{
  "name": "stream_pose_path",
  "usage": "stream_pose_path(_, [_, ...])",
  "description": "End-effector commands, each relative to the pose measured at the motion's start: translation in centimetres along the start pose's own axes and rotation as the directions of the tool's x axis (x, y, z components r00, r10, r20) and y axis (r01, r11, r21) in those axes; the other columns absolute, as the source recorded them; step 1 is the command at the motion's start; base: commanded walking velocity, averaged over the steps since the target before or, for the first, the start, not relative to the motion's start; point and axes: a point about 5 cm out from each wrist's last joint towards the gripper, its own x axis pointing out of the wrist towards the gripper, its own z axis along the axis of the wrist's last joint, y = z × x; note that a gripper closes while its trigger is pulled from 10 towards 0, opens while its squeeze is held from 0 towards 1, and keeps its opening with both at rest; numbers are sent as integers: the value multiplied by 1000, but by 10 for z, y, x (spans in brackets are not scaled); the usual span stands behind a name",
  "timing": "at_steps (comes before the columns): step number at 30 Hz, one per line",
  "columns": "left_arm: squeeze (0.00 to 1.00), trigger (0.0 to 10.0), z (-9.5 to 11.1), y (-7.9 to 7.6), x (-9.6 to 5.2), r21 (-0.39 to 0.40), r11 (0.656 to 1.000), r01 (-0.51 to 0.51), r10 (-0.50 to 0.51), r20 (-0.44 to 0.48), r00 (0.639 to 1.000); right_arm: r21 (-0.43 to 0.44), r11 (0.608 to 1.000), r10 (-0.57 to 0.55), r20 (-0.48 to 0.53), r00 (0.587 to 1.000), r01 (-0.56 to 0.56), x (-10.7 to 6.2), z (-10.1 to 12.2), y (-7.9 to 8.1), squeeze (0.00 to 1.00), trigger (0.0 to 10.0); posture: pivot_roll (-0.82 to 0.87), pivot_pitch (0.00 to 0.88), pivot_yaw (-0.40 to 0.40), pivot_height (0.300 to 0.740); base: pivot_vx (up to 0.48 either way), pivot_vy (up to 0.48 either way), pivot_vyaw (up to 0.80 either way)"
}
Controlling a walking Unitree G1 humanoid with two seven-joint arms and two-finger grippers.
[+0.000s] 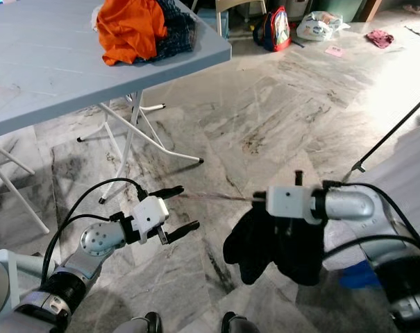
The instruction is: Hang hanger
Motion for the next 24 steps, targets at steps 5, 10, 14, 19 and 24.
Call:
stream_pose_path(5, [0,10000,1,18,-2,6,1000,4,-4,-35,999,-75,997,15,41,999,-12,10,10,-9,0,10000,-68,211,4,740,0,0,0])
stream_pose_path(10, [0,10000,4,31,-4,23,1000,18,-16,-62,998,-95,994,52,46,998,-47,12,11,-8,0,10000,-69,210,9,740,0,0,0])
stream_pose_path(14, [0,10000,3,31,-5,3,999,37,-37,-64,997,-99,994,48,49,998,-43,12,11,-9,0,10000,-73,208,12,740,0,0,0])
stream_pose_path(19, [0,0,-1,21,-3,-37,993,112,-114,-67,991,-104,994,44,50,998,-38,11,10,-10,0,10000,-82,205,14,740,0,0,0])
stream_pose_path(24, [0,0,-2,18,-2,-43,988,146,-149,-77,986,-106,994,42,48,998,-37,9,9,-10,0,10000,-87,203,15,740,0,0,0])
